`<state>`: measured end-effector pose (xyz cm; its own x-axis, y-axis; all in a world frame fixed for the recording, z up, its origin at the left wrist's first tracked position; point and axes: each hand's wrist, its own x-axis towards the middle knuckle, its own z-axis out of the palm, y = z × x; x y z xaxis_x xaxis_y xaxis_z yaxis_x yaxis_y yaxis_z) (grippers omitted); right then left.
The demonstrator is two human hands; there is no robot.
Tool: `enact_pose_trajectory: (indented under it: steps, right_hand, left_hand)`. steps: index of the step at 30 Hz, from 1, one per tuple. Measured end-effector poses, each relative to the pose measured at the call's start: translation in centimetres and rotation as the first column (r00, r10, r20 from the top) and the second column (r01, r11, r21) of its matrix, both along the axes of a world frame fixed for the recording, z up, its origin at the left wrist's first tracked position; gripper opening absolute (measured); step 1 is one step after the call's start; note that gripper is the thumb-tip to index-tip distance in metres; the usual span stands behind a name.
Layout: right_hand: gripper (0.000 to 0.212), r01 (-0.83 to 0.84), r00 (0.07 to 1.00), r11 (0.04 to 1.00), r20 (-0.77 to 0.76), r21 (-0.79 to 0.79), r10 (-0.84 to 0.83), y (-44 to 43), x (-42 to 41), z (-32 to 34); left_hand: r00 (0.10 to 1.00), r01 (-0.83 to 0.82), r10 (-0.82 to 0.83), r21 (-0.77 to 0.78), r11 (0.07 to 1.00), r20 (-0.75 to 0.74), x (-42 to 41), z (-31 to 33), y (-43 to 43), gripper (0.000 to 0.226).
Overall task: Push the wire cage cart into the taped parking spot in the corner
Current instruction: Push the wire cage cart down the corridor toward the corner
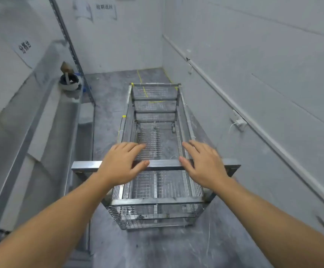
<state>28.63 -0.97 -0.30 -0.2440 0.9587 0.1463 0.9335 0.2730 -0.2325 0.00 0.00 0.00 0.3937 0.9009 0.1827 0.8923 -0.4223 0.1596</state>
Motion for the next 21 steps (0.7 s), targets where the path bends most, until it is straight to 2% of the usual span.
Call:
enact_pose_trajectory:
  steps: [2, 7, 15, 21]
  right_hand:
    - [0.069, -0.003, 1.000, 1.000, 0.024, 0.004, 0.003, -0.4, 0.1, -0.7]
    - [0.063, -0.043, 0.985, 0.989, 0.170, 0.144, 0.018, -1.2, 0.1, -3.4]
    - [0.059, 0.024, 0.983, 0.958, 0.167, 0.287, -0.075, 0.1, -0.5, -4.7]
    - [0.060, 0.036, 0.983, 0.953, 0.164, 0.300, -0.089, 2.9, -0.3, -4.9]
  left_hand:
    - [0.999, 0.034, -0.035, -0.009, 0.999, -0.036, -1.0, -0.7, -0.1, 0.064]
    - [0.994, 0.060, -0.054, 0.057, 0.997, -0.094, -2.2, -2.3, -0.4, 0.054]
    - [0.994, 0.012, 0.003, 0.136, 0.991, -0.109, -1.8, -2.9, 0.4, 0.046]
    - [0.995, 0.006, 0.012, 0.173, 0.985, -0.101, -1.3, -2.9, 2.9, 0.048]
